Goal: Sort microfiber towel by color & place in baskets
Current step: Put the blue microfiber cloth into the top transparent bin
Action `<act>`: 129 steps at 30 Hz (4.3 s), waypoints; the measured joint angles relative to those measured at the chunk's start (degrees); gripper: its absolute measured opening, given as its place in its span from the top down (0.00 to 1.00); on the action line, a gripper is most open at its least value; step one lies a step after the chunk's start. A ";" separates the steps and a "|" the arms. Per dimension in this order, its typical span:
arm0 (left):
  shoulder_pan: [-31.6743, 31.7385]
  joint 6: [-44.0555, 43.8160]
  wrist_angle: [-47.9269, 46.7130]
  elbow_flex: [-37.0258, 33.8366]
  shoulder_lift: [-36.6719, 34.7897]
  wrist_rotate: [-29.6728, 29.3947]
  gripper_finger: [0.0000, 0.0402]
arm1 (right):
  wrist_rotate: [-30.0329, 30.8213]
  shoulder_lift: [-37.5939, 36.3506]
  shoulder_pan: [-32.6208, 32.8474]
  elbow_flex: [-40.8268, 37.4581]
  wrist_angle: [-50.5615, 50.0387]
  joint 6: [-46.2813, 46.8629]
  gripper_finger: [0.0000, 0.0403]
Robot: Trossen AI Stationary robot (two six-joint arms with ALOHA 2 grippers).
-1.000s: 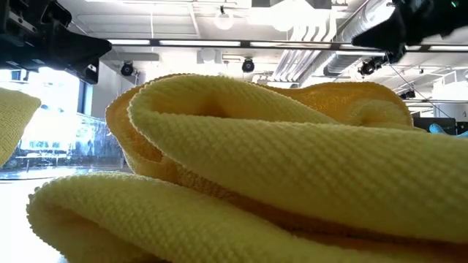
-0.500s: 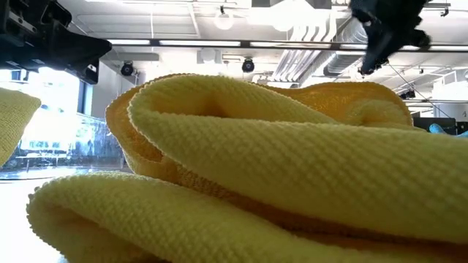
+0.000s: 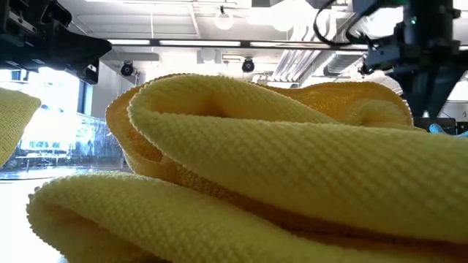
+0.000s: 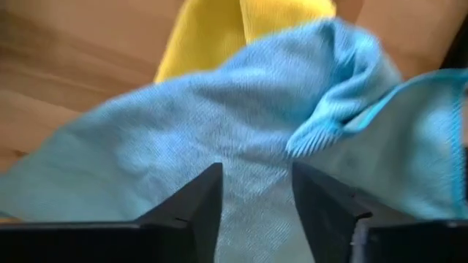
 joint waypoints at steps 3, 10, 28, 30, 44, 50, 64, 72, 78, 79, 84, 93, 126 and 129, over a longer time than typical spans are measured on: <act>-0.01 0.00 0.00 0.01 0.00 0.00 1.00 | -1.96 -0.17 0.80 -2.87 2.61 2.22 0.53; 0.00 -0.01 0.00 0.01 0.00 0.00 1.00 | -3.63 -0.22 1.58 -7.74 5.95 4.12 0.46; -0.01 -0.17 0.02 -0.01 0.00 0.00 1.00 | -3.94 -0.24 1.58 -11.94 10.79 4.15 0.49; 0.00 -2.65 0.38 0.00 0.00 0.00 1.00 | -3.16 -0.24 1.58 -11.94 10.79 4.15 0.51; -0.01 -22.02 11.24 0.27 0.00 -2.86 1.00 | 0.37 -0.24 1.54 -11.96 12.00 3.88 0.68; -0.21 -19.77 1.01 9.00 2.41 -6.81 1.00 | -0.23 -0.24 1.54 -11.77 11.36 2.74 0.84; -0.25 -12.55 -23.04 38.70 29.23 -11.93 1.00 | 6.76 -0.26 1.56 11.85 -12.87 -2.61 0.99; -0.08 -10.42 -26.39 49.52 40.81 -12.61 1.00 | 13.28 -0.61 1.56 28.03 -18.75 -7.19 0.99; -0.08 -10.42 -26.45 50.26 44.11 -13.11 1.00 | 13.28 -0.61 1.58 30.82 -18.75 -8.57 0.99; -0.08 -10.42 -26.43 50.26 44.52 -13.45 1.00 | 13.23 -0.61 1.58 30.48 -18.67 -8.57 0.99; -0.08 -10.42 -26.43 50.26 46.16 -14.46 0.99 | 12.71 -0.59 1.58 27.13 -18.44 -8.58 0.98; -0.08 -10.46 -26.09 50.26 46.73 -14.58 0.94 | 8.79 -0.59 1.58 18.54 -12.95 -8.58 0.98; -0.10 -10.48 -26.10 50.26 46.77 -14.56 0.91 | 2.60 -0.59 1.58 1.22 2.09 -5.57 0.98; -0.10 -10.48 -26.10 50.26 46.77 -14.56 0.91 | 2.60 -0.59 1.57 1.24 2.09 -5.57 0.97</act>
